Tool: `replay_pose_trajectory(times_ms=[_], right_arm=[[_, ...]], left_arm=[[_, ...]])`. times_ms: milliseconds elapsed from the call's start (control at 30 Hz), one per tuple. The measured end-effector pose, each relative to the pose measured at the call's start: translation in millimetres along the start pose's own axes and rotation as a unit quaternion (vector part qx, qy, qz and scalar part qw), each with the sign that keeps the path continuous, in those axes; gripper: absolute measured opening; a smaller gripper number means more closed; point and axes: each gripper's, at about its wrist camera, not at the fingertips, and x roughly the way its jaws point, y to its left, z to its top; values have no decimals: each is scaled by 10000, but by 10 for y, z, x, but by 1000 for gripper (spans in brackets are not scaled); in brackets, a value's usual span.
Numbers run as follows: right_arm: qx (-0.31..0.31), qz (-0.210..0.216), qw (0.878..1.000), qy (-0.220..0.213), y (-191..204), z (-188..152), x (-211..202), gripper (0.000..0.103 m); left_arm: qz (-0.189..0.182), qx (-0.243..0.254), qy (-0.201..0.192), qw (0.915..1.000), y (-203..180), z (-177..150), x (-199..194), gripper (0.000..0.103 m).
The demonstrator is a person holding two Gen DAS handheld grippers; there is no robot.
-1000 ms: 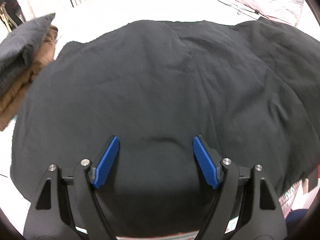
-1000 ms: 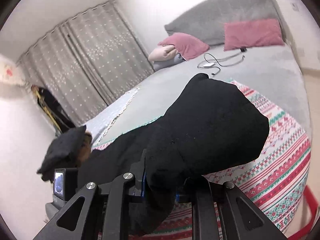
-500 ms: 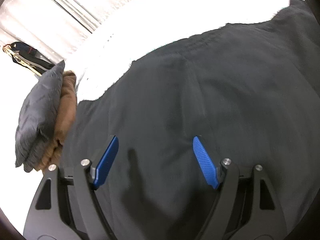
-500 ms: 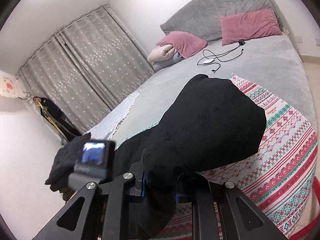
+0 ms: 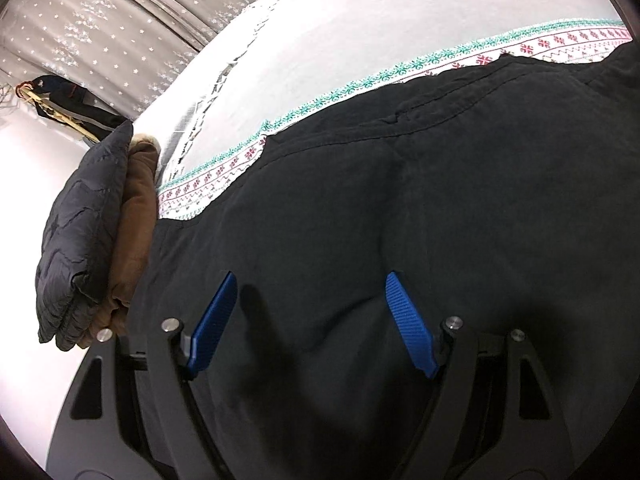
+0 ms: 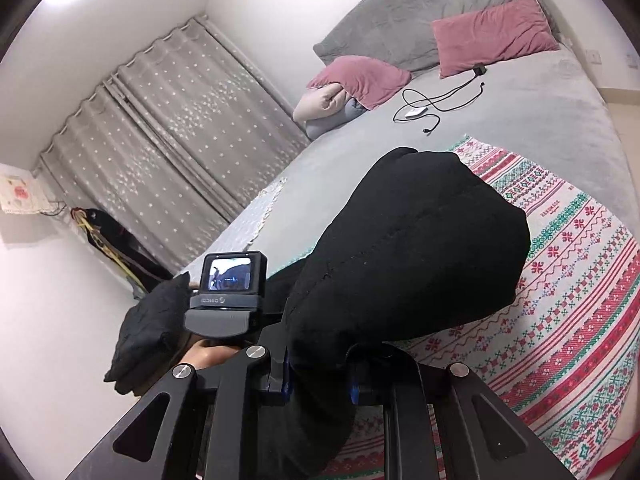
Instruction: Fold large clothes
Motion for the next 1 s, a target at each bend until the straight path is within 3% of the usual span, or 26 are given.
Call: replay_pose_trajectory(times_ms=[167, 367, 433, 567, 667, 767, 1000], right_arm=[[7, -45, 10000, 26, -11, -5, -4, 19], [47, -98, 9999, 60, -39, -14, -4, 19], [41, -112, 9999, 52, -31, -37, -16, 19], [3, -160, 9999, 55, 15, -57, -2, 19], [-83, -222, 9997, 54, 62, -82, 15, 19], [-186, -281, 9994, 51, 120, -125, 21, 19], [-287, -413, 9987, 11, 156, -168, -6, 19]], left_arm=[[-871, -420, 65, 9953, 289, -205, -178, 77], [-1790, -11, -385, 9831, 292, -1135, -788, 77], [-1837, 173, -464, 9817, 225, -1498, -947, 77], [-1525, 402, -881, 9836, 140, -2004, -1197, 77], [-1492, 533, -928, 9830, 70, -2083, -1153, 78], [-1664, 290, -785, 9825, 88, -2087, -1053, 78], [-1646, 302, -990, 9809, 87, -2190, -1091, 78]])
